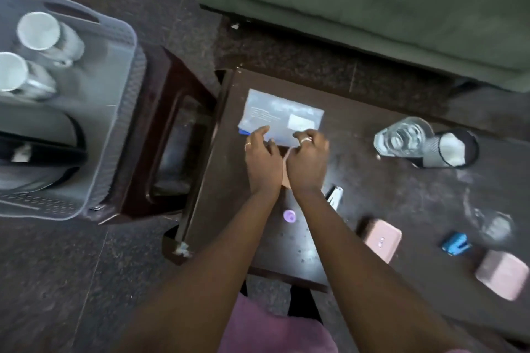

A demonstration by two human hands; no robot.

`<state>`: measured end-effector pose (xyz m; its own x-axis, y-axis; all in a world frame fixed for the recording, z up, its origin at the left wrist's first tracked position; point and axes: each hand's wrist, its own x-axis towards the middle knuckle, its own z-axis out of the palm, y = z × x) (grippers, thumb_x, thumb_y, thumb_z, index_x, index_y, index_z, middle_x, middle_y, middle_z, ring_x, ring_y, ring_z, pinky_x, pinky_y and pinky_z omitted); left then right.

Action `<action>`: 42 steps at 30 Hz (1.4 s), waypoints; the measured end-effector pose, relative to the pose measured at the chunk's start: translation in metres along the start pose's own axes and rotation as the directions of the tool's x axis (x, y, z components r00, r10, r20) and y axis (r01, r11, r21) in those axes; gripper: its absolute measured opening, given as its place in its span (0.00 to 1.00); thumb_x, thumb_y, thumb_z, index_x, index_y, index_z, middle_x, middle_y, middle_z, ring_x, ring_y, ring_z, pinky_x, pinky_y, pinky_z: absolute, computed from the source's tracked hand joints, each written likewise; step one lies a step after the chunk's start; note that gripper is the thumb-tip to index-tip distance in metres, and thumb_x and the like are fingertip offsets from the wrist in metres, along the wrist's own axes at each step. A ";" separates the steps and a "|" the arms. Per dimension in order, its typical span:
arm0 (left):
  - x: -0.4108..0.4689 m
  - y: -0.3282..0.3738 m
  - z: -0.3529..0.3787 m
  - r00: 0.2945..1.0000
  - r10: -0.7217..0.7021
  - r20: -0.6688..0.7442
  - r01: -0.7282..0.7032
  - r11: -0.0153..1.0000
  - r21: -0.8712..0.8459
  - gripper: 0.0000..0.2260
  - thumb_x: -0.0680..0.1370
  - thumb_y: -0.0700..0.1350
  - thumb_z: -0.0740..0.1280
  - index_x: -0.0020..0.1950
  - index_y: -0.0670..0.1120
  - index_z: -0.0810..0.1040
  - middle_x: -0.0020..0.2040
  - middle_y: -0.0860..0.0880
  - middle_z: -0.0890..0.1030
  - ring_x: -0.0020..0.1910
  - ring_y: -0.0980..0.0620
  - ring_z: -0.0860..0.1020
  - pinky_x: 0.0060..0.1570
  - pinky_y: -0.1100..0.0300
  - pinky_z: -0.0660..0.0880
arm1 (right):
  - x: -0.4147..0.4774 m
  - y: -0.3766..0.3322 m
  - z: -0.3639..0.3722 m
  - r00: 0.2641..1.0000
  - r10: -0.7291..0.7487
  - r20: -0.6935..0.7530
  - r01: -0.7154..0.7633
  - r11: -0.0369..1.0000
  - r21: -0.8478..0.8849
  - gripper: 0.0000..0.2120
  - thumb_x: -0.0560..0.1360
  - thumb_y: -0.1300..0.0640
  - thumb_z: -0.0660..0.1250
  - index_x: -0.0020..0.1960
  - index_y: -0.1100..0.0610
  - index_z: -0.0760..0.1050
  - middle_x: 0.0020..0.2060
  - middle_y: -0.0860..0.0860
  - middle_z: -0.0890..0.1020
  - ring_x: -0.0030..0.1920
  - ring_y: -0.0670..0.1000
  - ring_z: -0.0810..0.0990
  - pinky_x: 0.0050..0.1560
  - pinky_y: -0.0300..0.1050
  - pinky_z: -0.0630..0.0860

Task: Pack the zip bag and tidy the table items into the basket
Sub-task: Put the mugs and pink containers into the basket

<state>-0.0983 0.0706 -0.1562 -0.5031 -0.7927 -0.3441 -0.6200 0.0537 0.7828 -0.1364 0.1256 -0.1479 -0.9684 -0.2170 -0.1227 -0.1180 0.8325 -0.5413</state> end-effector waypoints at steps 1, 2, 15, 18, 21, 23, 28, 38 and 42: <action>-0.010 -0.002 0.008 0.999 -0.001 0.045 -0.002 0.998 0.070 0.15 0.77 0.42 0.61 0.65 0.45 0.71 0.63 0.42 0.74 0.62 0.43 0.72 0.63 0.51 0.70 | -0.009 0.023 -0.008 0.999 0.028 -0.015 -0.029 0.999 -0.035 0.16 0.67 0.71 0.60 0.52 0.66 0.79 0.54 0.63 0.78 0.56 0.65 0.73 0.52 0.54 0.74; -0.017 -0.005 0.012 0.998 0.007 0.068 -0.015 0.994 0.113 0.17 0.76 0.42 0.64 0.65 0.43 0.71 0.64 0.42 0.74 0.64 0.43 0.71 0.64 0.51 0.68 | -0.016 0.044 -0.016 0.996 0.080 -0.028 -0.082 0.994 -0.071 0.15 0.67 0.70 0.61 0.51 0.67 0.79 0.53 0.64 0.78 0.54 0.66 0.73 0.53 0.55 0.73; -0.051 -0.037 0.052 0.986 -0.062 0.152 -0.023 0.864 0.503 0.43 0.67 0.49 0.75 0.73 0.40 0.55 0.70 0.38 0.67 0.69 0.40 0.66 0.68 0.50 0.64 | -0.097 0.187 -0.073 0.727 0.683 0.070 -0.626 0.702 -0.339 0.39 0.66 0.42 0.72 0.71 0.41 0.55 0.69 0.59 0.58 0.65 0.64 0.64 0.59 0.61 0.68; -0.055 -0.036 0.053 0.992 -0.036 0.123 -0.023 0.895 0.445 0.33 0.67 0.43 0.73 0.68 0.40 0.63 0.62 0.38 0.71 0.62 0.39 0.71 0.61 0.48 0.70 | -0.101 0.193 -0.071 0.696 0.700 0.157 -0.666 0.712 -0.221 0.43 0.67 0.50 0.72 0.74 0.42 0.50 0.63 0.62 0.63 0.59 0.65 0.69 0.57 0.57 0.72; -0.054 -0.031 0.047 0.994 -0.002 0.109 -0.037 0.931 0.362 0.29 0.65 0.41 0.72 0.63 0.40 0.66 0.58 0.38 0.73 0.58 0.40 0.72 0.56 0.48 0.72 | -0.096 0.187 -0.074 0.749 0.655 0.097 -0.632 0.752 -0.189 0.41 0.68 0.54 0.71 0.74 0.44 0.54 0.60 0.63 0.66 0.56 0.64 0.70 0.56 0.56 0.72; -0.049 -0.027 0.037 0.996 0.036 0.084 -0.060 0.950 0.308 0.28 0.65 0.41 0.72 0.63 0.40 0.67 0.57 0.39 0.73 0.57 0.41 0.71 0.54 0.51 0.72 | -0.089 0.170 -0.074 0.812 0.583 0.033 -0.572 0.806 -0.149 0.40 0.67 0.56 0.71 0.74 0.45 0.55 0.59 0.63 0.66 0.54 0.64 0.69 0.54 0.56 0.72; -0.017 0.002 -0.014 0.991 0.125 -0.053 -0.110 0.968 0.226 0.31 0.66 0.43 0.74 0.66 0.42 0.66 0.58 0.40 0.73 0.58 0.43 0.71 0.50 0.58 0.69 | -0.059 0.098 -0.065 0.928 0.370 0.047 -0.373 0.926 0.065 0.45 0.63 0.60 0.73 0.74 0.51 0.53 0.62 0.60 0.69 0.61 0.62 0.69 0.61 0.53 0.70; 0.112 0.028 -0.202 0.865 -0.003 -0.503 0.098 0.982 0.162 0.34 0.69 0.45 0.71 0.71 0.38 0.60 0.66 0.36 0.67 0.64 0.39 0.67 0.65 0.54 0.61 | 0.021 -0.169 -0.004 0.920 -0.314 0.233 0.230 0.917 0.326 0.40 0.62 0.55 0.71 0.71 0.54 0.60 0.55 0.59 0.73 0.56 0.60 0.73 0.58 0.49 0.72; 0.147 0.013 -0.229 0.869 -0.183 -0.460 0.248 0.965 0.084 0.33 0.70 0.44 0.71 0.70 0.38 0.60 0.68 0.36 0.64 0.66 0.39 0.68 0.67 0.50 0.66 | 0.035 -0.248 0.031 0.807 -0.511 0.295 0.433 0.853 0.292 0.35 0.65 0.53 0.72 0.68 0.59 0.64 0.56 0.60 0.74 0.57 0.61 0.72 0.59 0.50 0.71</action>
<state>-0.0427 -0.1843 -0.0780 -0.0470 -0.9779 -0.2039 -0.7737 -0.0935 0.6267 -0.1344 -0.1045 -0.0437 -0.6563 -0.7514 -0.0680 -0.4561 0.4669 -0.7576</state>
